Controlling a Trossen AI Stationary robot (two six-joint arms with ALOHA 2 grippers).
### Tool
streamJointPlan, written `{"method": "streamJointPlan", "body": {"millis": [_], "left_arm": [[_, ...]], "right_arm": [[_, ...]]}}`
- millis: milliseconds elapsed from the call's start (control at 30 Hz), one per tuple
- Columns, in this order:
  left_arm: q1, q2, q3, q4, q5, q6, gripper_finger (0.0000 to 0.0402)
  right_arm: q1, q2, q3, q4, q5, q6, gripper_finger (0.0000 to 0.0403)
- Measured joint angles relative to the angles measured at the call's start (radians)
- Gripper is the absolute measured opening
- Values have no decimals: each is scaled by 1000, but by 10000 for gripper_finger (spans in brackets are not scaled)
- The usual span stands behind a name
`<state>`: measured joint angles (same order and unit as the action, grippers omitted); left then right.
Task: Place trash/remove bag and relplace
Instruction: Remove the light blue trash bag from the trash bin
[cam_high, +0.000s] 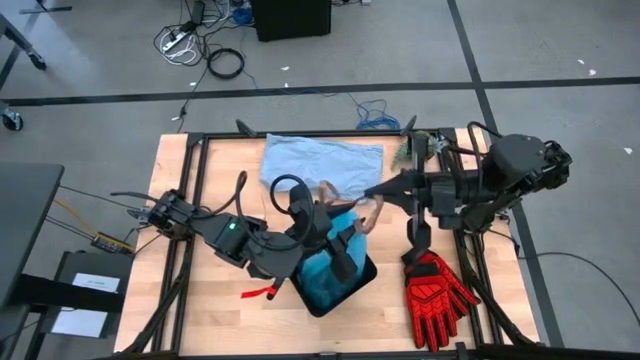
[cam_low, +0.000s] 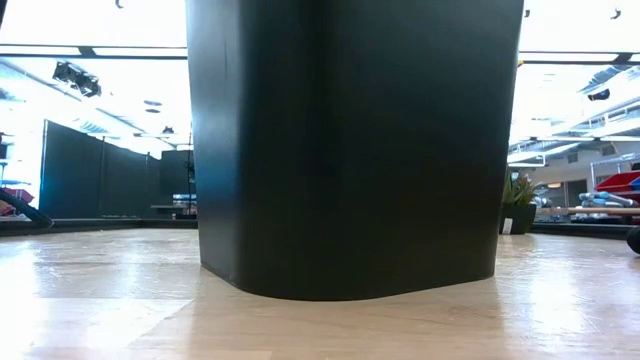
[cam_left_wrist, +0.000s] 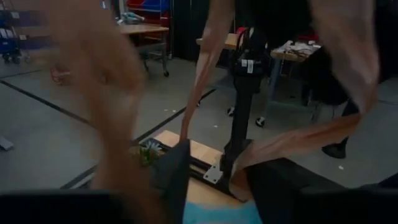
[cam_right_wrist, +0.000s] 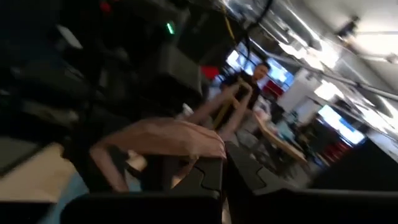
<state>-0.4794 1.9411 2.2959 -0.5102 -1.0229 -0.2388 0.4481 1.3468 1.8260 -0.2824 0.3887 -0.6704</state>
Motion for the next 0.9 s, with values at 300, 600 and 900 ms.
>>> {"method": "streamJointPlan", "body": {"millis": [300,600,900], "left_arm": [[38,0,0,31,0,28,232],[52,0,0,44,5,75,235],[45,0,0,44,22,121,117]], "right_arm": [[-13,8,0,3,-161,28,0],[-13,8,0,-14,-203,72,0],[-46,8,0,-8,-199,76,0]]}}
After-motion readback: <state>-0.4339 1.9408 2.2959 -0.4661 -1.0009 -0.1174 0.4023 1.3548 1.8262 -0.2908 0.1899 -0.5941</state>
